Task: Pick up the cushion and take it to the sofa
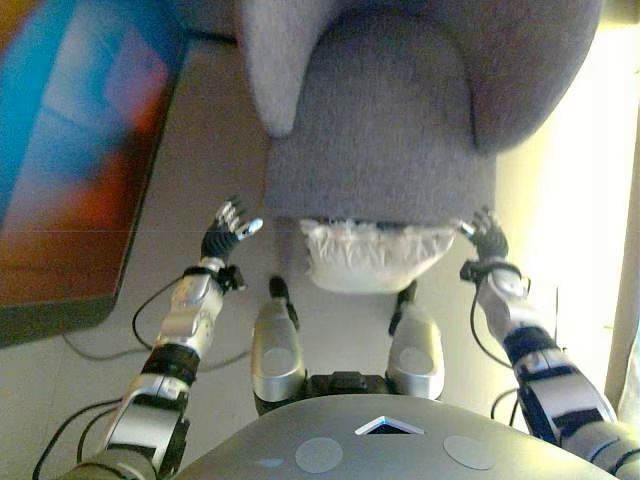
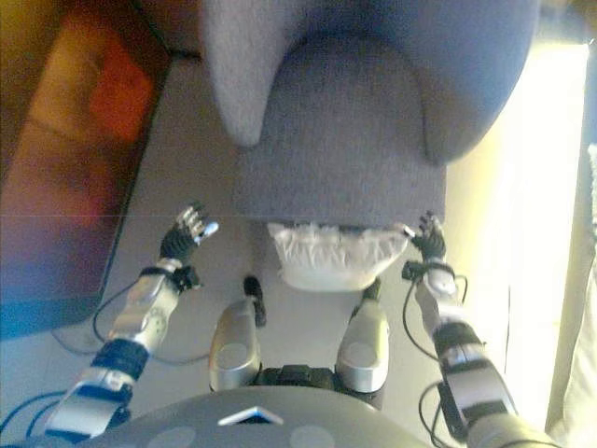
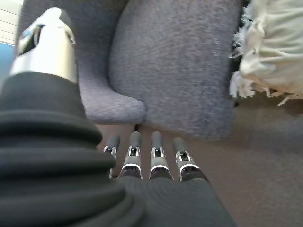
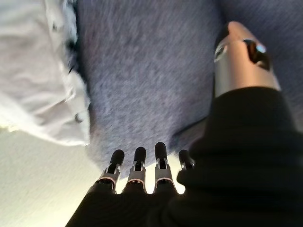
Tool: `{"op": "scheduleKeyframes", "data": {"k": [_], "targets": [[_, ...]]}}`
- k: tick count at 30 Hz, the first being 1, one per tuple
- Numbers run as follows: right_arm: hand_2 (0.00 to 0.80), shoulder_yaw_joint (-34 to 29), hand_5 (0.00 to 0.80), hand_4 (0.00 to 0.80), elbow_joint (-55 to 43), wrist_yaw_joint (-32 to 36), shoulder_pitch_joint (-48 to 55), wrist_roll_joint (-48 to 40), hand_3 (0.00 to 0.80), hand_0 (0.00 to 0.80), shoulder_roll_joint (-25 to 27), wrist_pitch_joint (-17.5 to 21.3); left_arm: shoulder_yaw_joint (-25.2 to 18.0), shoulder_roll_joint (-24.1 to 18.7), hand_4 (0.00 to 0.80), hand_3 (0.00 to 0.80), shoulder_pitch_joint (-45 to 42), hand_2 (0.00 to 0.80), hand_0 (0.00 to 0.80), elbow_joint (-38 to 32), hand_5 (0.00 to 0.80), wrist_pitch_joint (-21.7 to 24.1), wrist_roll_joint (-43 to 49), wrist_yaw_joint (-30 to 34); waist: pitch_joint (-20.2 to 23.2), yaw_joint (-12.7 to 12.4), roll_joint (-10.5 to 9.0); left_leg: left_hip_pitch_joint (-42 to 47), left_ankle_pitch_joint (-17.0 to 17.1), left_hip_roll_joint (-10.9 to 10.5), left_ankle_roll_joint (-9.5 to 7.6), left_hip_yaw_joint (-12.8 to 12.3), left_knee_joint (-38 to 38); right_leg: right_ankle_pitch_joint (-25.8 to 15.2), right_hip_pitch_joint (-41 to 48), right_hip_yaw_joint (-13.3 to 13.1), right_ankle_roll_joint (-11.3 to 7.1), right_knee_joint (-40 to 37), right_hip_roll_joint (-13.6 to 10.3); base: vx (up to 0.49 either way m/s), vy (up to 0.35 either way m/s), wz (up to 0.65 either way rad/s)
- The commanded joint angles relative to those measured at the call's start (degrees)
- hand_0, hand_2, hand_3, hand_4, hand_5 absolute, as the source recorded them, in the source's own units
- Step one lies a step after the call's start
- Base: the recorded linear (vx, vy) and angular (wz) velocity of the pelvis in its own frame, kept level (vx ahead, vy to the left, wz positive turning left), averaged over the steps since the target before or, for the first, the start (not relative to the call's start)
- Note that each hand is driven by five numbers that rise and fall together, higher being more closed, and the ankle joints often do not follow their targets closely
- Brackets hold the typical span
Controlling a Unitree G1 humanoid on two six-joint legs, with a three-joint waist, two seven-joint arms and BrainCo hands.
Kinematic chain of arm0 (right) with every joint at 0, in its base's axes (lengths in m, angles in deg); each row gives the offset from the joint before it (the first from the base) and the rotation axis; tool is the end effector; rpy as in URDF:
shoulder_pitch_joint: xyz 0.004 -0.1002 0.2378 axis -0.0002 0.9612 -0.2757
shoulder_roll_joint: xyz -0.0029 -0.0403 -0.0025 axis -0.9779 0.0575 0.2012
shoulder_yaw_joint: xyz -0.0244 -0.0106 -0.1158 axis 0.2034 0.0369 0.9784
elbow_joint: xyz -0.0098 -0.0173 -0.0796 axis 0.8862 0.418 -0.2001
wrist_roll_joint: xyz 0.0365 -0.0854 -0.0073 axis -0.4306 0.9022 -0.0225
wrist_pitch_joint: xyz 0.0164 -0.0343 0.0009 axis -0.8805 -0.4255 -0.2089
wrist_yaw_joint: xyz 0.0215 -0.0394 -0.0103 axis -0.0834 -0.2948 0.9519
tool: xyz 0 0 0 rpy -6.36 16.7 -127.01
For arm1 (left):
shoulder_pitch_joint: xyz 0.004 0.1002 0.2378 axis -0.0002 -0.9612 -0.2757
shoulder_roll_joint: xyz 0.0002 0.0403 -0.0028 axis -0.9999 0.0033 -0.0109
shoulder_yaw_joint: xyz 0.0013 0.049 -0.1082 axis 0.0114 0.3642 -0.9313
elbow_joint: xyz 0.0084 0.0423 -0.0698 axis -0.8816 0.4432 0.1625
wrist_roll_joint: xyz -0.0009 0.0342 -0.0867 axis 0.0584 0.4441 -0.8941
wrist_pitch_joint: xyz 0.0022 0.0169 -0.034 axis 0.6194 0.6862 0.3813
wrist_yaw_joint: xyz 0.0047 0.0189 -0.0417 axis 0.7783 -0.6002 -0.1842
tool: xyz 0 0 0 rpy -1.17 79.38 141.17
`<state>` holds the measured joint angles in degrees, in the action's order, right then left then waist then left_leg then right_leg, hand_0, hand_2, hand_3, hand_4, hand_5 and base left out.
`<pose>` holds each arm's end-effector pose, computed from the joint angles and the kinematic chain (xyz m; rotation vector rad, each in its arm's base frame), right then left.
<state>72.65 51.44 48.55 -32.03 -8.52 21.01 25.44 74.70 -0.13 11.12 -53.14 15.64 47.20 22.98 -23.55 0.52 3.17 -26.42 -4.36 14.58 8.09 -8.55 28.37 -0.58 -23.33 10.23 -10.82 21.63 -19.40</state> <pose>0.2455 -0.2425 -0.0090 0.0139 0.2909 -0.3795 0.2258 0.2142 -0.0066 -0.1124 0.1715 -0.0123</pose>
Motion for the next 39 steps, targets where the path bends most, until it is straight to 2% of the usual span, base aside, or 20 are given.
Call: {"op": "scheduleKeyframes", "data": {"k": [1,4,5,7,12,13,14,16,23,30,39], "targets": [[0.000,-0.05,0.000,0.000,1.90,-3.89,-4.49,1.60,0.000,0.000,0.12,1.34,2.35,-1.78,0.000,0.000,4.21,0.000,0.000,1.01,0.000,5.44,-1.71,-3.22,0.35,-0.93,-1.39,-6.69,-1.21,1.21,0.52,3.95,5.78,-1.06,-6.98,-4.42,-1.22,6.36,-4.20,-0.215,0.066,-0.07],[0.000,-0.32,0.000,0.000,5.14,-4.71,-8.41,0.86,0.000,0.000,1.58,1.17,3.77,-1.69,0.000,0.000,8.16,0.000,0.000,1.90,0.000,6.20,-1.87,-4.14,-1.07,-0.57,-0.56,-13.06,-3.49,1.35,0.11,5.16,11.88,1.51,-13.88,-6.29,-0.50,13.81,-4.00,-0.182,0.042,0.02],[0.000,-0.35,0.000,0.000,5.65,-5.35,-9.29,0.85,0.000,0.000,2.04,1.09,4.24,-1.77,0.000,0.000,9.17,0.000,0.000,1.78,0.000,6.15,-1.89,-4.52,-1.57,-0.54,-0.25,-14.80,-5.96,1.55,0.45,5.94,14.64,3.76,-15.85,-7.07,-0.56,16.92,-3.93,-0.178,0.012,0.08],[0.000,-0.94,0.000,0.000,6.61,-5.85,-10.82,0.73,0.000,0.000,3.01,0.98,4.70,-1.82,0.000,0.000,10.98,0.000,0.000,1.76,0.000,6.01,-1.66,-5.10,-2.06,-0.34,0.28,-19.56,-5.79,1.75,-0.42,6.56,17.92,3.84,-21.13,-8.20,0.26,20.86,-3.62,-0.199,0.021,0.14],[0.000,-2.59,0.000,0.000,8.11,-5.13,-13.23,-2.47,0.000,0.000,5.12,-0.08,5.63,-2.05,0.000,0.000,13.59,0.000,0.000,1.42,0.000,4.60,-2.64,-5.86,-3.49,-0.33,0.92,-27.63,-8.06,1.82,-1.26,7.72,25.52,6.39,-29.83,-9.20,0.86,29.42,-3.77,-0.144,0.011,0.02],[0.000,-3.21,0.000,0.000,8.76,-4.63,-13.52,-3.54,0.000,0.000,5.40,-0.05,5.60,-2.16,0.000,0.000,13.90,0.000,0.000,1.70,0.000,4.55,-2.82,-5.39,-3.73,-0.34,0.98,-29.50,-8.84,1.79,-1.47,8.09,27.66,7.06,-31.83,-9.44,1.12,31.60,-3.82,0.000,0.000,0.00],[0.000,-3.45,0.000,0.000,9.10,-4.57,-13.55,-4.44,0.000,0.000,5.37,-0.13,5.77,-2.21,0.000,0.000,13.98,0.000,0.000,1.97,0.000,4.37,-3.18,-4.90,-3.82,-0.42,1.03,-30.47,-11.63,1.98,-1.00,8.72,30.51,9.55,-32.90,-9.91,0.78,34.33,-3.72,0.000,0.000,0.00],[0.000,-4.73,0.000,0.000,10.94,-3.21,-14.08,-6.37,0.000,0.000,5.60,0.31,5.93,-2.11,0.000,0.000,14.58,0.000,0.000,2.44,0.000,3.74,-3.77,-3.88,-4.21,-0.39,1.04,-33.46,-12.77,1.73,-1.25,9.41,33.82,10.31,-36.08,-10.37,1.13,37.30,-3.63,-0.025,-0.023,0.03],[0.000,-7.25,0.000,0.000,15.67,-1.22,-14.81,-9.01,0.000,0.000,6.31,0.67,6.24,-1.16,0.000,0.000,15.58,0.000,0.000,4.61,0.000,-0.38,-10.22,0.92,-4.73,0.00,0.90,-40.85,-15.53,1.75,-2.43,9.99,42.51,12.35,-43.14,-11.08,2.05,44.31,-3.27,-0.003,-0.013,-0.02],[0.000,-6.52,0.000,0.000,15.92,1.29,-16.09,-9.33,0.000,0.000,7.03,-2.27,7.91,-0.96,0.000,0.000,18.72,0.000,0.000,7.15,0.000,-3.92,-10.05,2.41,-4.82,0.67,0.13,-46.01,-16.60,2.02,-3.10,10.67,47.57,13.78,-47.66,-11.81,2.63,48.79,-2.69,0.033,-0.056,-0.01],[0.000,-0.98,0.000,0.000,14.43,12.00,-21.79,-10.42,0.000,0.000,7.94,-3.80,10.59,-3.27,0.000,0.000,26.16,0.000,0.000,9.24,0.000,-10.81,-12.05,4.04,-5.27,1.46,-0.12,-50.89,-18.72,3.04,-3.86,11.26,53.61,15.98,-52.71,-13.32,3.08,54.72,-2.43,0.020,-0.061,0.02]]}}
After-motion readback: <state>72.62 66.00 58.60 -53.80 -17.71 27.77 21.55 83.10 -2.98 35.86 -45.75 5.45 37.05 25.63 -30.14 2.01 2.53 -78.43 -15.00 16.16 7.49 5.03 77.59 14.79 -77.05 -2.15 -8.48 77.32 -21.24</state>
